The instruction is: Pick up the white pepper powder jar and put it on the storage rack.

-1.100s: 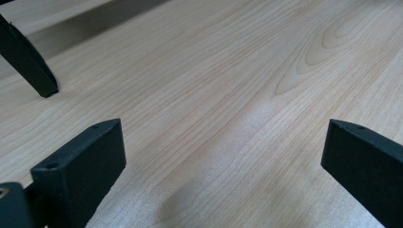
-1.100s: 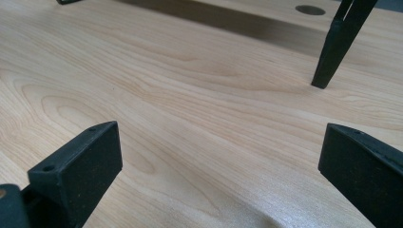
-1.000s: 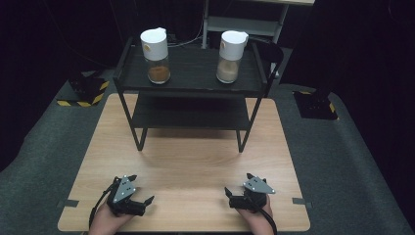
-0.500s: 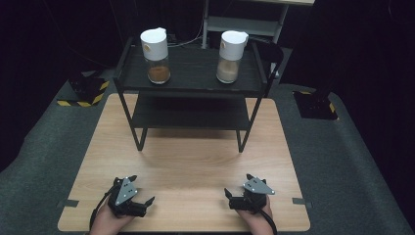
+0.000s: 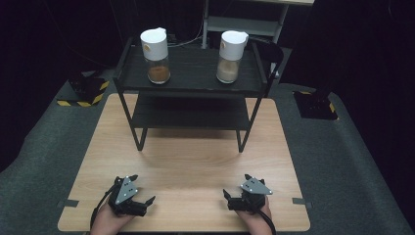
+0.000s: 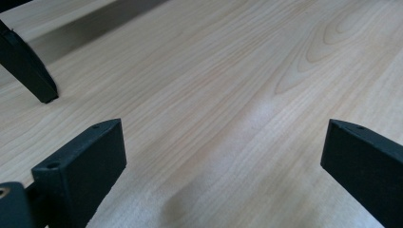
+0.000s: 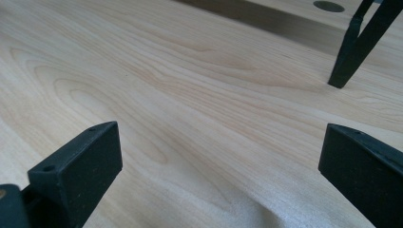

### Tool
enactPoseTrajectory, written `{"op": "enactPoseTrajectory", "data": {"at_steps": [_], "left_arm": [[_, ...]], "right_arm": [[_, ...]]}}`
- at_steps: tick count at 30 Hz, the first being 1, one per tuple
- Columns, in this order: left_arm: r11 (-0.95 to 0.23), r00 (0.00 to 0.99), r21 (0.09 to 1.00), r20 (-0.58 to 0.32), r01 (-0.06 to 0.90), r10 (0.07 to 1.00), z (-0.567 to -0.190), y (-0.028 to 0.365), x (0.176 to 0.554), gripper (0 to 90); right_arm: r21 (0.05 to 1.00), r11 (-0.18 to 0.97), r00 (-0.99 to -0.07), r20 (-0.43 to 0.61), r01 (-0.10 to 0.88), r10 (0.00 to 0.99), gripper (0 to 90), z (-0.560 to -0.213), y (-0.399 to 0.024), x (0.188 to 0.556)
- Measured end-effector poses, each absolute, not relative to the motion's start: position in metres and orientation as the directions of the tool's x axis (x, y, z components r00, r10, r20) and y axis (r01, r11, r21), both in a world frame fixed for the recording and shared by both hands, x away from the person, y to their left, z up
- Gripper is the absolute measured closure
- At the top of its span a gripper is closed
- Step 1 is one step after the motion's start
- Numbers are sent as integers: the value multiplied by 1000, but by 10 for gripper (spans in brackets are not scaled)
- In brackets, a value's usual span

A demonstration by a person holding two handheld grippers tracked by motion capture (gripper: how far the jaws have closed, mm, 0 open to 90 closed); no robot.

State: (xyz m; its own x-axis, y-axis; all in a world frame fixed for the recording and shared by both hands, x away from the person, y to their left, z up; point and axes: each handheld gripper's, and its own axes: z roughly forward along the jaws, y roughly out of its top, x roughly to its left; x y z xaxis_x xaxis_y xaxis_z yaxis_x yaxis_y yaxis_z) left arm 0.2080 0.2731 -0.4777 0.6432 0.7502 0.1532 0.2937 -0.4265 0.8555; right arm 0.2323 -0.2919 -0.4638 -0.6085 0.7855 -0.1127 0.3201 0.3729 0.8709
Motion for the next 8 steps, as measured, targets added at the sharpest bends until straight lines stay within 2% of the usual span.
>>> {"op": "enactPoseTrajectory", "data": {"at_steps": [8], "left_arm": [[-421,643,857,146,298,752,-478,273,210,15]], "right_arm": [[872,374,-609,-117,315,785,2,-464,-294,230]]}}
